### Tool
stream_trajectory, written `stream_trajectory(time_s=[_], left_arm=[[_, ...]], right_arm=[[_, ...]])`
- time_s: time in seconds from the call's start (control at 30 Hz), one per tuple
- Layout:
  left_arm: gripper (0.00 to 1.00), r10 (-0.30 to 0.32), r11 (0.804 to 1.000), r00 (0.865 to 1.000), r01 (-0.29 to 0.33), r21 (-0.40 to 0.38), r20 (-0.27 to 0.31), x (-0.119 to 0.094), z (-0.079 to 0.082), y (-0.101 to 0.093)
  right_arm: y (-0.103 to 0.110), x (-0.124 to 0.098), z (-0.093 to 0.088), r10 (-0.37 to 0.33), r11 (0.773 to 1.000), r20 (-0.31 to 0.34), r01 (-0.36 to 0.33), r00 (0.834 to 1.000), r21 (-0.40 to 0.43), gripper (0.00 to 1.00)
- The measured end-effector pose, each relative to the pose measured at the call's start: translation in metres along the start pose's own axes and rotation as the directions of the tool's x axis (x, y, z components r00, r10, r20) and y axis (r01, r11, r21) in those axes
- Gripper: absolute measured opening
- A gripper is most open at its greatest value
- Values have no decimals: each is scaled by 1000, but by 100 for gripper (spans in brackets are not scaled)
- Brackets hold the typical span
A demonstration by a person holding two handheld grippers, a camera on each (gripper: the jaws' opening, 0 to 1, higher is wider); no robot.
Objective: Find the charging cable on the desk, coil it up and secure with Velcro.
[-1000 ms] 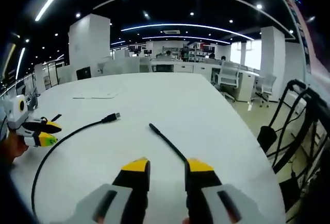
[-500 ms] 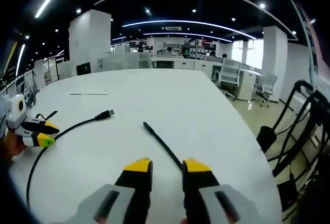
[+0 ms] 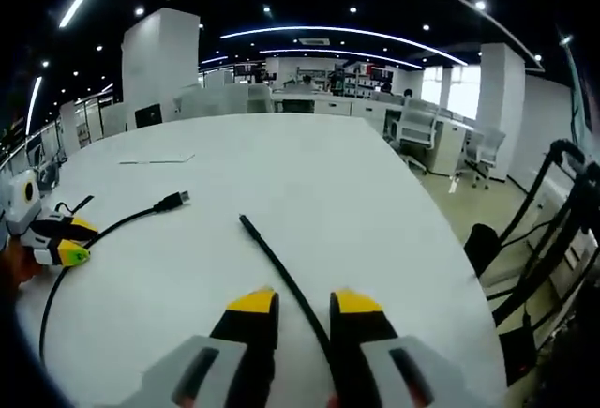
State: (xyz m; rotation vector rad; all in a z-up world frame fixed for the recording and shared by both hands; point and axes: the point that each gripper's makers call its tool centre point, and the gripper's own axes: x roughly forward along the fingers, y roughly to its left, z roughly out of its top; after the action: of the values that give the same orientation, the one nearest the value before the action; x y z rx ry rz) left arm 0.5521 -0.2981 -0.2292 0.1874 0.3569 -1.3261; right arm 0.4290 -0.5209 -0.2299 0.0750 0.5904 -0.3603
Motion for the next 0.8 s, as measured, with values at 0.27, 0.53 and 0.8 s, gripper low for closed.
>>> stream_trajectory(time_s=[0.27, 0.53, 0.8], left_arm=[[25, 7, 1000, 1000, -7, 9, 0, 4, 1, 2], [25, 14, 1000, 1000, -14, 17, 3, 7, 2, 3], [25, 19, 999, 1000, -20, 29, 8, 10, 4, 2]], right_arm=[[10, 2, -7, 1, 1000, -2, -1, 1000, 2, 22], [10, 4, -6, 6, 1000, 23, -6, 1000, 15, 22], [4, 8, -4, 12, 1000, 37, -12, 999, 13, 21]])
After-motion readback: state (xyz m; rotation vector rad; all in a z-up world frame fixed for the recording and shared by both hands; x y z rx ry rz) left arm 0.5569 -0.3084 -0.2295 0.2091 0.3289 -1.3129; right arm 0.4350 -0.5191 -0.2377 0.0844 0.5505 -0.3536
